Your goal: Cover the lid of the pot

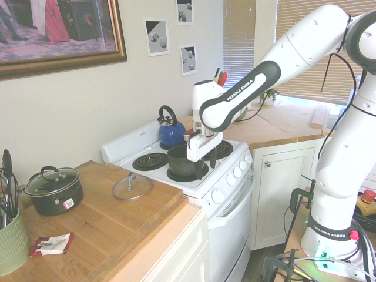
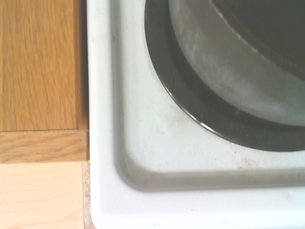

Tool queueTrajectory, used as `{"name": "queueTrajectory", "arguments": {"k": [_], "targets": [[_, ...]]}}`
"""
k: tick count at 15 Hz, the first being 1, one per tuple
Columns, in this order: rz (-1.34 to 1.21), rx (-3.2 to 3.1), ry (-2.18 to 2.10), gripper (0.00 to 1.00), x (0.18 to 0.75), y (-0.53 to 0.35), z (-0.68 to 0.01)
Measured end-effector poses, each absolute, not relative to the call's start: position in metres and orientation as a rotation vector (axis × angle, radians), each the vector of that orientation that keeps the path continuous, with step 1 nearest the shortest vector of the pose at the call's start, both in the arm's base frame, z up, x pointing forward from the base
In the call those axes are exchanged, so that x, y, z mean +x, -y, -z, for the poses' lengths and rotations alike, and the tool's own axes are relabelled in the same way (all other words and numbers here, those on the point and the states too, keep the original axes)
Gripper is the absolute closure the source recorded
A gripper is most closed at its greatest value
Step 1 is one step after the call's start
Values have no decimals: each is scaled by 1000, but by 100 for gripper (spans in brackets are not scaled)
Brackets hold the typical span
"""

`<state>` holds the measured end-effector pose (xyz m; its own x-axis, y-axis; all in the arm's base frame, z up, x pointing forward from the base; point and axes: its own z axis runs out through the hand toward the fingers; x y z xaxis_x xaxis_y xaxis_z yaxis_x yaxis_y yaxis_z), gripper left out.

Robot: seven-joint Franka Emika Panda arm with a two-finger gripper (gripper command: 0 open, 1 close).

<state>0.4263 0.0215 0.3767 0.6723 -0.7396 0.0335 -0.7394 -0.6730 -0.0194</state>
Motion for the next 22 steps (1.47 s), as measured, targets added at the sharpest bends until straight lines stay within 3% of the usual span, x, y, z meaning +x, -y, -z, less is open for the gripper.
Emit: {"name": "queueTrajectory", "arguments": {"k": [11,22], "targets": [[224,-2765,-1356,0,470,-116,-435],[211,-2398,-1822,0,615,-182,-419]]}}
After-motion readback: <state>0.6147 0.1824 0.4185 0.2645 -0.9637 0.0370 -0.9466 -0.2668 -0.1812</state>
